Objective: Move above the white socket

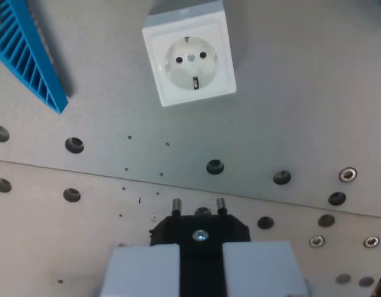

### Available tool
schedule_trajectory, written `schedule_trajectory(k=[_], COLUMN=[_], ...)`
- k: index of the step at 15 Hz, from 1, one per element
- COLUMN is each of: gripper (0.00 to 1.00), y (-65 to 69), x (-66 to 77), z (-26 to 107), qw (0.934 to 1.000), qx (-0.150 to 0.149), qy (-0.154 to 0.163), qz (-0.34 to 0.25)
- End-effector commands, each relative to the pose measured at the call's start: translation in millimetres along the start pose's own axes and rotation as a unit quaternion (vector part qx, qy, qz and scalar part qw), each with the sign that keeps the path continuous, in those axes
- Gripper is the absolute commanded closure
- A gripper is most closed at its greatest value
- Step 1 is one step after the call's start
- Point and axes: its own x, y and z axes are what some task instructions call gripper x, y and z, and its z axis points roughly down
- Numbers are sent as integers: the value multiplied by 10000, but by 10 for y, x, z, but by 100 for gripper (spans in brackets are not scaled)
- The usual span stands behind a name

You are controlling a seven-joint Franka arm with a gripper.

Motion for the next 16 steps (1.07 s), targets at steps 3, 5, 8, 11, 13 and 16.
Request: schedule_trajectory(k=[3, 5, 8, 11, 13, 16], gripper=[100, 100, 100, 100, 100, 100], y=[-29, -30, -30, -31, -33, -35], x=[13, 39, 75, 103, 118, 138], z=[259, 357, 505, 653, 753, 902], qw=[9968, 9965, 9959, 9954, 9950, 9948], qx=[-226, -228, -235, -249, -258, -270], qy=[407, 378, 367, 366, 364, 376], qz=[-650, -714, -794, -848, -894, -911])
